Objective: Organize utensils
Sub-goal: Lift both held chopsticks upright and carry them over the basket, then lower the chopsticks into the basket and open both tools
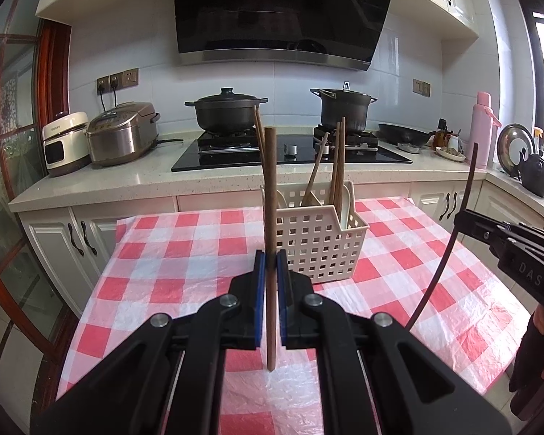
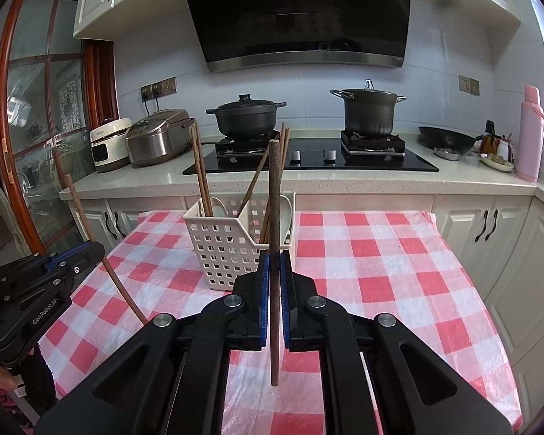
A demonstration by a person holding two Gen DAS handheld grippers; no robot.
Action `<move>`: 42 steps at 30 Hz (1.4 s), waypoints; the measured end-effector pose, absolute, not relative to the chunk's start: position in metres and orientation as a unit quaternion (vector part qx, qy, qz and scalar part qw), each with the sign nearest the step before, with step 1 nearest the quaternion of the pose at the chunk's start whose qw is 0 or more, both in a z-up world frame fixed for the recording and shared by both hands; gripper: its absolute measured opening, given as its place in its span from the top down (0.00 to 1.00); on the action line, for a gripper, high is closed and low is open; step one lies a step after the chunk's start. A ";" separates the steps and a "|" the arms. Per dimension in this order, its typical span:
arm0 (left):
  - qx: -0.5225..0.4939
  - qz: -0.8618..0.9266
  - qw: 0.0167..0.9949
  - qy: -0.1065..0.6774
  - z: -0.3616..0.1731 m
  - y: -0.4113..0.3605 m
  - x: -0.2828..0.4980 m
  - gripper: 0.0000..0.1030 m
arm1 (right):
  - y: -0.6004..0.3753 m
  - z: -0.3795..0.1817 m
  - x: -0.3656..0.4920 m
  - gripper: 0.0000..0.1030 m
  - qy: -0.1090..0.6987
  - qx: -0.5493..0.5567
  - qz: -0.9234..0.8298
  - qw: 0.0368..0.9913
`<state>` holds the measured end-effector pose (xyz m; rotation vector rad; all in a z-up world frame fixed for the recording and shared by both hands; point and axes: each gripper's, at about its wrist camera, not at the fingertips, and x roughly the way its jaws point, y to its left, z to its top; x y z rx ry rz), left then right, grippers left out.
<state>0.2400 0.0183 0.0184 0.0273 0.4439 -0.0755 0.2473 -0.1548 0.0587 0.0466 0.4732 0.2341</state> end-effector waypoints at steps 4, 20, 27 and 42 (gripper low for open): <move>0.022 -0.038 0.976 0.215 0.024 0.016 0.242 0.94 | -0.151 0.063 0.251 0.94 0.230 0.016 0.120 0.966; 0.037 -0.046 0.981 0.184 0.061 0.008 0.258 0.94 | -0.153 0.100 0.275 0.94 0.186 -0.003 0.118 0.975; 0.041 -0.046 0.986 0.156 0.086 0.002 0.271 0.94 | -0.150 0.117 0.287 0.94 0.164 -0.005 0.121 0.979; 0.024 -0.058 0.992 0.114 0.153 -0.003 0.314 0.94 | -0.146 0.151 0.332 0.94 0.142 0.005 0.138 0.980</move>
